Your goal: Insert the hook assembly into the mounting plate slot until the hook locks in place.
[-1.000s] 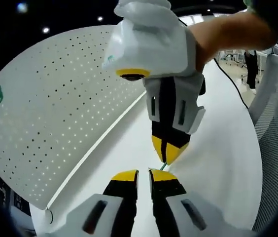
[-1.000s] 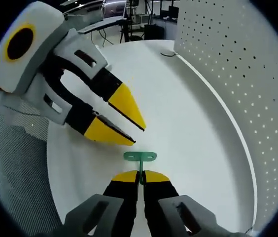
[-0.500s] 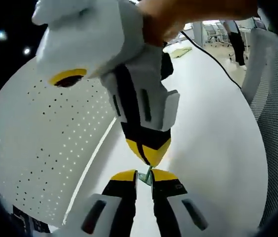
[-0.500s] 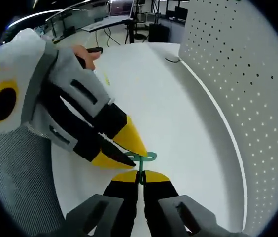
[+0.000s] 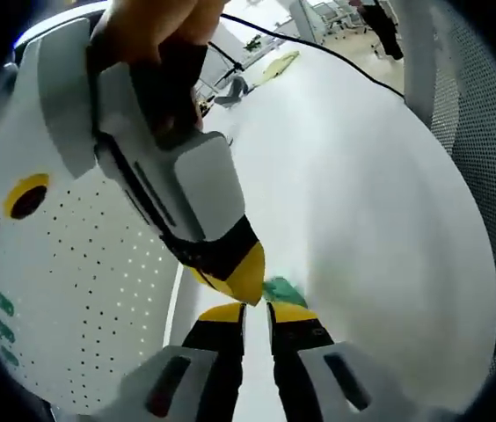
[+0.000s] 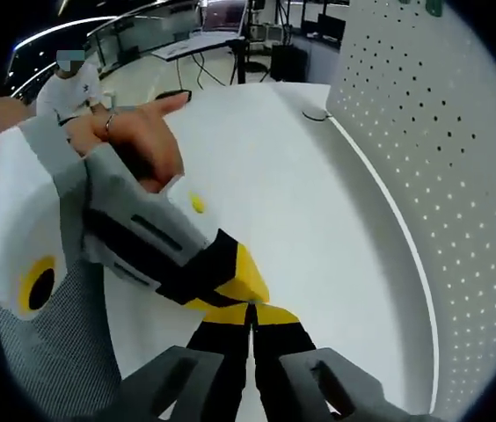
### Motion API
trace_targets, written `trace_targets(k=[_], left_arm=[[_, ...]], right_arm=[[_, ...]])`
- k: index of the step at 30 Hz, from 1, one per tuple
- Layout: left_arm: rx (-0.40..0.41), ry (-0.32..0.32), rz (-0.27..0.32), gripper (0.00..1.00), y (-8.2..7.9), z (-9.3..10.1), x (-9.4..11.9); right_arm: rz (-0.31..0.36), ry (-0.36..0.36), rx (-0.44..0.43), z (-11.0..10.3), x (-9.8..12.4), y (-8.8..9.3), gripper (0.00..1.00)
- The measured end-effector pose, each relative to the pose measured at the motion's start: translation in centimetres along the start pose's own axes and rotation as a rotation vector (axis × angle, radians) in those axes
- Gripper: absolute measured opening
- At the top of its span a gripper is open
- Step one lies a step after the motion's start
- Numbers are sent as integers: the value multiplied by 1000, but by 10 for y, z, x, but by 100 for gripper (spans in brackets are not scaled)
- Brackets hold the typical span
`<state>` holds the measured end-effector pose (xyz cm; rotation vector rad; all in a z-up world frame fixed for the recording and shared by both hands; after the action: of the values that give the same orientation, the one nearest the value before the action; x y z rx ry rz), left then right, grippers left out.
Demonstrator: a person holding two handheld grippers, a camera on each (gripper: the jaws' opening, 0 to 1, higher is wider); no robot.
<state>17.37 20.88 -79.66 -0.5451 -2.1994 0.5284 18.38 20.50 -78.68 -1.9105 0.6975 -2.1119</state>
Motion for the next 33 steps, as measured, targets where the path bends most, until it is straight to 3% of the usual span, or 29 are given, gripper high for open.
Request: trace_targets(k=[2,11,18,25,33], left_arm=[[42,9,-3,9,2,0,0],[93,-7,4,9,8,-7,2],[102,-10,10,10,7,-7,3],[103,-3,18,9,5,-3,3],[106,5,24,9,3,-1,2]], right_arm=[[1,11,4,2,1,1,0],[35,64,-32,19,20,8,0],[59,76,-29,24,40,21,0],[43,34,50,15,48,44,5],[20,-45,131,2,38,59,9]])
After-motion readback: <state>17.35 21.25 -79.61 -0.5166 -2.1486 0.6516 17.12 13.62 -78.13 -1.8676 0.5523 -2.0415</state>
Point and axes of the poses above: the point that each gripper's makers call its tool centre point, and the gripper's own axes: x roughly backward along the fingers, z roughly to its right, y roughly out of its underside, the point moved 2 cm from there along x, roughly backward along the fingers, and after that the axes turned 5 degrees about x, right-handed, at the moved point
